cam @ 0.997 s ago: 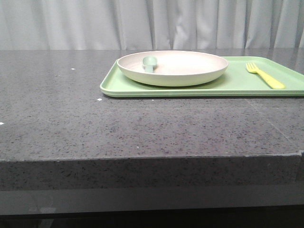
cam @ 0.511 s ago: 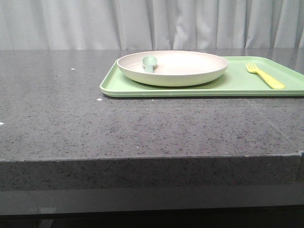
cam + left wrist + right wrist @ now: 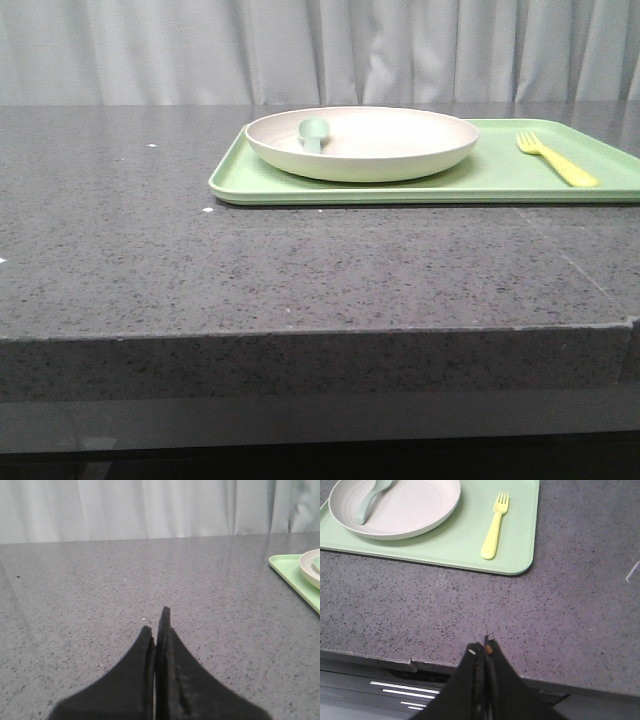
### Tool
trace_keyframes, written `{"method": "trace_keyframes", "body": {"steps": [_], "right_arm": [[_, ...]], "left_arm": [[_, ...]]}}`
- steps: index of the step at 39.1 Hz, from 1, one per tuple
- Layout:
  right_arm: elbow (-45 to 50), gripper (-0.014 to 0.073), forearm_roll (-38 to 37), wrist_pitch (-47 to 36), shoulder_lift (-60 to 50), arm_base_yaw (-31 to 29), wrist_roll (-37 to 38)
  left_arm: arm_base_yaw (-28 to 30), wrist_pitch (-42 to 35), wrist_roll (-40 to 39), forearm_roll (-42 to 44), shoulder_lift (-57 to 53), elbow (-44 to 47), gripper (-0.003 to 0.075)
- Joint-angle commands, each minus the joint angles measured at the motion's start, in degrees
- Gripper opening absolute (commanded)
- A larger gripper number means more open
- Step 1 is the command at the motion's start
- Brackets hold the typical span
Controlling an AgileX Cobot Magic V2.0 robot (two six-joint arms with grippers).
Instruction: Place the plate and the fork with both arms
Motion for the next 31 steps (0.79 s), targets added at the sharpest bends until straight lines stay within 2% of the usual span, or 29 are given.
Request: {"method": "trace_keyframes", "body": {"steps": [1, 5, 10, 17, 28, 31], "right_arm": [[-1.31, -0.0067, -0.08, -4.05, 0.29, -0.03, -0.38], [-1.31, -0.0067, -0.08, -4.05, 0.29, -0.03, -0.38], [-1.31, -0.0067, -0.08, -3.94, 0.29, -0.03, -0.38], [-1.31, -0.0067, -0.08, -3.88, 0.29, -0.03, -0.38], [-1.31, -0.0067, -0.08, -3.88, 0.29, -0.03, -0.38], [-1.31, -0.0067, -0.08, -3.88, 0.29, -0.03, -0.38]], "left_arm": [[1.9, -7.46, -0.56, -0.85, -4.38, 3.78, -0.0018], [2.85, -7.82, -0.56, -3.68, -9.2, 8.37, -0.0018], [2.72, -13.02, -0.56, -7.4, -9.38, 12.32, -0.0018], [2.64, -10.85, -0.56, -7.26, -9.39, 12.16, -0.0018], [2.64, -11.08, -0.58, -7.17, -9.29, 12.16, -0.0018], [2.32, -12.74, -1.59, -4.87, -9.29, 12.16, -0.0018]]}}
